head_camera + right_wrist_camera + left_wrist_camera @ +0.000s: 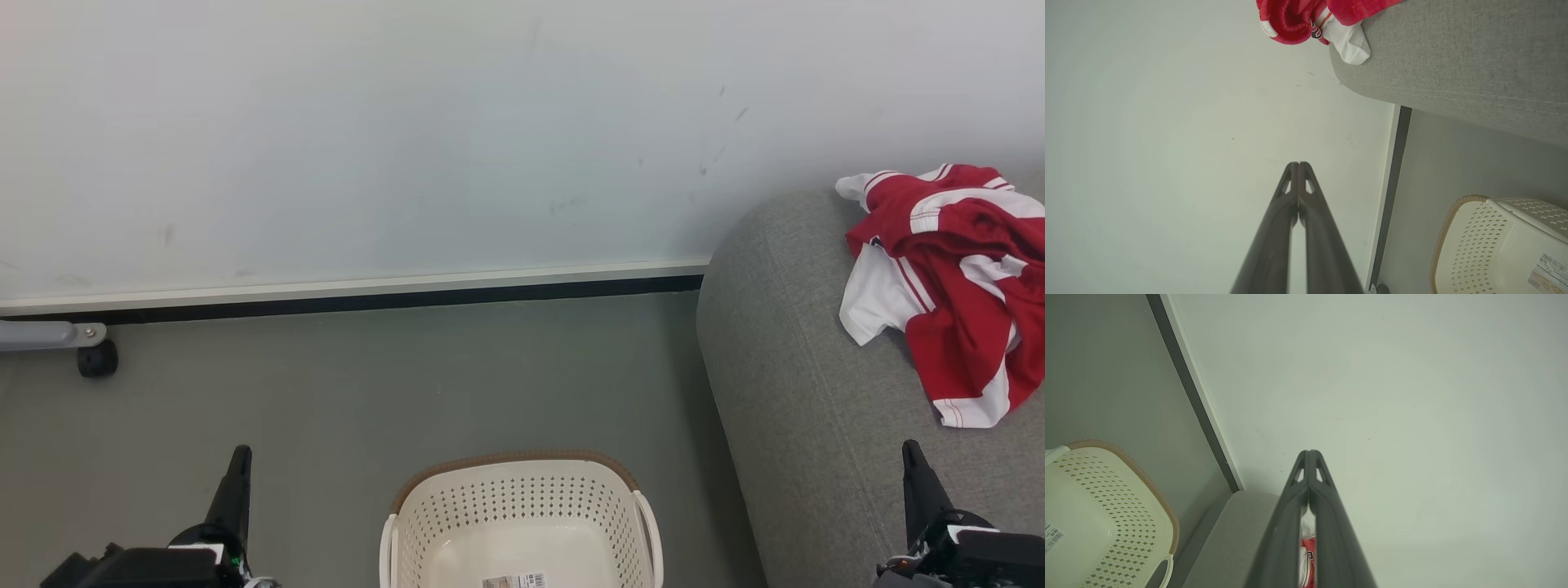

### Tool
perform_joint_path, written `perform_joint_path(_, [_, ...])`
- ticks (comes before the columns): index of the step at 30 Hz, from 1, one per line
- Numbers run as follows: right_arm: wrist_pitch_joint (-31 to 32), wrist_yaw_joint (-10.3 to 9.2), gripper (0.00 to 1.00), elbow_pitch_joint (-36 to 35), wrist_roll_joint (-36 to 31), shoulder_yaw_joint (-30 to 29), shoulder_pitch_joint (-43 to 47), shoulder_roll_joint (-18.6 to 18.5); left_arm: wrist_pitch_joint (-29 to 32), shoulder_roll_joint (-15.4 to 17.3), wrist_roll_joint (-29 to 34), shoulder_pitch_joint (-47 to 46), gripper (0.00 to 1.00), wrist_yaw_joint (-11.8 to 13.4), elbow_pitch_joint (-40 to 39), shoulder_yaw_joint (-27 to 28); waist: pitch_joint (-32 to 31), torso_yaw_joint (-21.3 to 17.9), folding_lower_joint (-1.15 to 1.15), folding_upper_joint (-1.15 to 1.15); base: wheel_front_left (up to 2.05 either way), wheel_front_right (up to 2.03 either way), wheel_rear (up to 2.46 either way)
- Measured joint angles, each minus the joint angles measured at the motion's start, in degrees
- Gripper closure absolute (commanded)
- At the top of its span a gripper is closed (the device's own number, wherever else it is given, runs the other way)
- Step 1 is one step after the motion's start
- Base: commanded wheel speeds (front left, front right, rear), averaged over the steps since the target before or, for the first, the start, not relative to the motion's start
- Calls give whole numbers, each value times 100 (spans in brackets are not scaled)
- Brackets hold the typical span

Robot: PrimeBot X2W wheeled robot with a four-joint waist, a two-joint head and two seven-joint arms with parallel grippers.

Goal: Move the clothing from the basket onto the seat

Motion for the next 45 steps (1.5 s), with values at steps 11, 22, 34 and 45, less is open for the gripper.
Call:
perform_joint_path(11, [0,0,100,0,1,0,0,0,0,0,-1,0,100,0,0,0,0,0,0,0,0,0,0])
perform_joint_path(22, [0,0,100,0,1,0,0,0,0,0,-1,0,100,0,0,0,0,0,0,0,0,0,0])
perform_joint_path(34, [0,0,100,0,1,0,0,0,0,0,-1,0,100,0,0,0,0,0,0,0,0,0,0])
perform_joint_path(45, [-1,0,100,0,1,0,0,0,0,0,-1,0,100,0,0,0,0,0,0,0,0,0,0])
